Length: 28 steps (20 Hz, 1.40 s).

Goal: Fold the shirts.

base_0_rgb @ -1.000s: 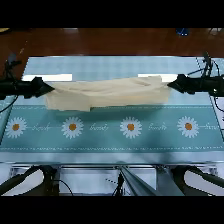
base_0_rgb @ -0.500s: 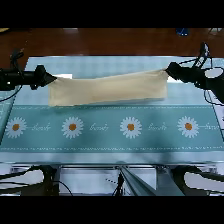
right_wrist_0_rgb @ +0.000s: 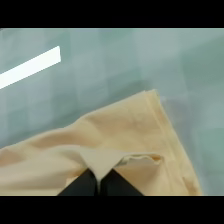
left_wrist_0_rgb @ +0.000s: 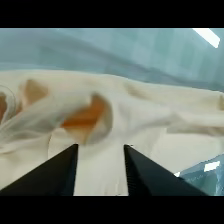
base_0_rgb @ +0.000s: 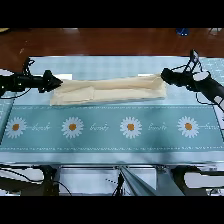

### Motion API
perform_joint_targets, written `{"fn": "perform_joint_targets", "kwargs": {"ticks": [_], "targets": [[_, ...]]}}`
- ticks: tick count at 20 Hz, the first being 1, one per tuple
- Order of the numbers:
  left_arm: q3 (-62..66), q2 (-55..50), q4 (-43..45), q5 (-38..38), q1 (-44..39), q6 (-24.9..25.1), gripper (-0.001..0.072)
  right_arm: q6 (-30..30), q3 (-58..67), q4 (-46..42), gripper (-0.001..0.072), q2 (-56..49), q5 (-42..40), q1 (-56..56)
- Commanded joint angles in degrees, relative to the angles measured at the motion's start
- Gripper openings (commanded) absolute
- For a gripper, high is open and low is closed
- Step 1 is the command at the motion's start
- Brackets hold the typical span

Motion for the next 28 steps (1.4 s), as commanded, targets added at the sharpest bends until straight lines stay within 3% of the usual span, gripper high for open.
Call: {"fn": "perform_joint_targets", "kwargs": {"ticks": [1, 3, 5, 6, 10, 12, 14, 17, 22, 28], "targets": [[0.7, -0.9, 0.0, -2.9, 0.8, 0.1, 0.0464, 0.1, 0.0, -8.9, 0.0024, -0.3, 3.5, 0.1], [1.0, -0.7, 0.0, -6.4, 2.4, 0.0, 0.0464, 0.3, 0.0, -12.3, 0.0049, 0.9, 4.1, -1.0], [1.4, -0.7, -0.1, -10.5, 3.8, 0.1, 0.0464, 0.2, 0.0, -12.9, 0.0440, 2.5, 3.8, -2.5], [1.4, -0.7, -0.1, -12.5, 4.4, 0.0, 0.0463, 0.2, 0.0, -13.0, 0.0502, 3.5, 3.8, -3.7], [1.4, -0.7, -0.1, -17.6, 5.2, 0.0, 0.0463, 3.3, 0.1, -14.3, 0.0501, 7.9, 5.3, -10.3], [1.4, -0.7, -0.1, -17.9, 5.1, 0.0, 0.0462, 6.9, 0.0, -13.5, 0.0503, 7.5, 11.8, -15.1], [1.4, -0.7, -0.1, -17.8, 4.8, 0.1, 0.0462, 6.6, 0.0, -9.2, 0.0606, 4.9, 19.5, -18.7], [1.4, -0.7, -0.1, -17.8, 4.5, 0.3, 0.0460, 2.3, 0.0, -0.5, 0.0606, 0.0, 25.7, -19.7], [1.4, -0.7, -0.1, -17.8, 3.8, 0.3, 0.0460, 0.0, 0.0, 10.7, 0.0606, -5.3, 20.3, -14.0], [1.4, -0.7, -1.3, -17.8, 2.7, 1.8, 0.0451, 2.0, 0.0, 16.2, 0.0580, -8.3, 7.3, -3.9]]}}
